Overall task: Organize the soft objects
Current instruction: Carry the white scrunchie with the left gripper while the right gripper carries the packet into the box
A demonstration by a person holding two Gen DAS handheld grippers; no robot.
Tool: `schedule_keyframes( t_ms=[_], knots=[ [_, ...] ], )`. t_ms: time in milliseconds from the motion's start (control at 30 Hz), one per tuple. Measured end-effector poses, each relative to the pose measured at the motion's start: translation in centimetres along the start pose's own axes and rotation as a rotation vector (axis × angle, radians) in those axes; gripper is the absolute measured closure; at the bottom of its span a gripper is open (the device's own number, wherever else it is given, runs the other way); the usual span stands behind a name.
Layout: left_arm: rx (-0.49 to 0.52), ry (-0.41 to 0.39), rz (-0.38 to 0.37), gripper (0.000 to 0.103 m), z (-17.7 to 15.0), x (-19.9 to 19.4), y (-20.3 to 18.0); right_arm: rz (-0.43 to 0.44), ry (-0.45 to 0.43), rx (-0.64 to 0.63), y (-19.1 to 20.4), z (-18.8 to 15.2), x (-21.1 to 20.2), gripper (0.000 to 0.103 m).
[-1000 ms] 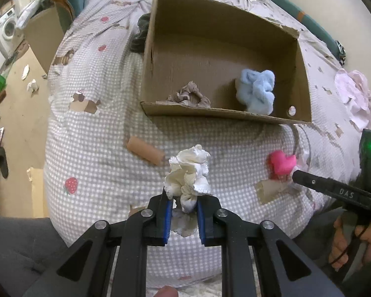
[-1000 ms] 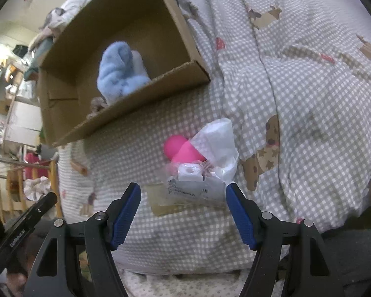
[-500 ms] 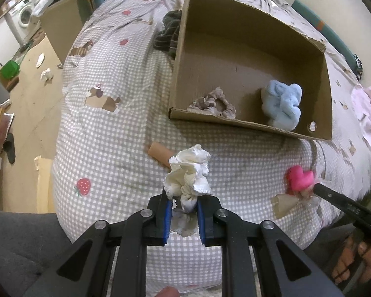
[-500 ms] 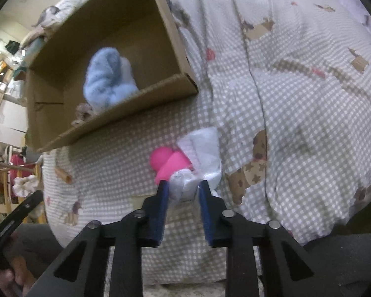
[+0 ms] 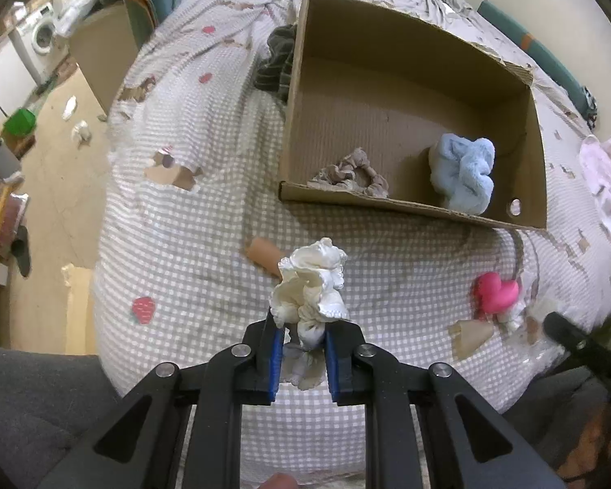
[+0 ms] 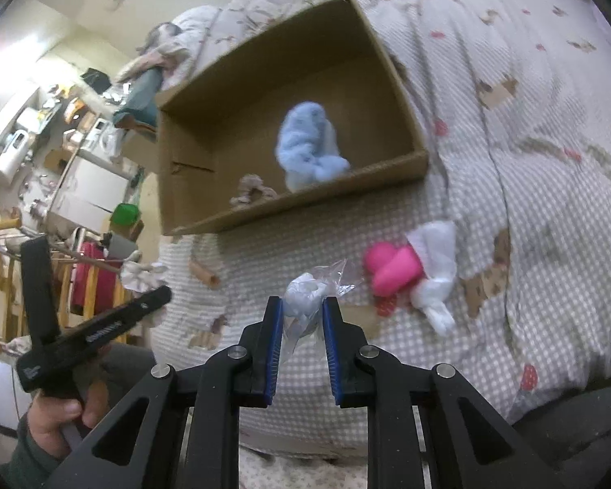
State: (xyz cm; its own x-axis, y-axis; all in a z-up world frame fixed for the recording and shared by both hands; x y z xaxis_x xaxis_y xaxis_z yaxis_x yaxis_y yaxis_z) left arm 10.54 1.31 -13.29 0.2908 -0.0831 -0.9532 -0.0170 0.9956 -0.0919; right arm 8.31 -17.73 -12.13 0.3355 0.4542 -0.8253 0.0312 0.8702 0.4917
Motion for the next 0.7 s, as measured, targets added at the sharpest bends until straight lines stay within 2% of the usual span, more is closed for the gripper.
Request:
schedule_keyframes(
  t_ms=[233,400,533,700],
  knots=[
    [0.004,-0.04,-0.057,0.087,1.9,-3.0,-0.7,0.051,-0.048,-0.026,1.1,2.9,-2.8,0.082],
    [0.036,-0.092,-0.067,0.087,5.2,-4.8,-2.3,0.054,-0.087,-0.061,1.5,6.0,-4.0,0.082],
    [0.075,-0.121,-0.056,0.087,7.9,-5.1,-3.6,0.03,-0.114,-0.091,1.3,8.5,-4.2,0.082],
    [0.116,-0.132,-0.024,0.087,10.3,-3.5,-4.3,-0.03,-0.139,-0.11,-0.1,11.3,-3.4,0.082]
  ],
)
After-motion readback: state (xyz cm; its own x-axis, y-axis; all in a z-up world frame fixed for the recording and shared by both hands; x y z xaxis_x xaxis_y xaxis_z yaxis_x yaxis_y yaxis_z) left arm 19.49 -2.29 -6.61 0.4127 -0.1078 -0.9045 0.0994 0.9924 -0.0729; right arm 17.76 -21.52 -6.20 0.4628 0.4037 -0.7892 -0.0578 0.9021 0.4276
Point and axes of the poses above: each gripper's, at about its wrist camera, not at the fingertips, and x roughly the way its jaws point, y to its left, z to its top, the point moved 10 cm from there along x, roughly the way its jaws point, and after that the axes turned 3 degrees about y, right-handed, at the moved point
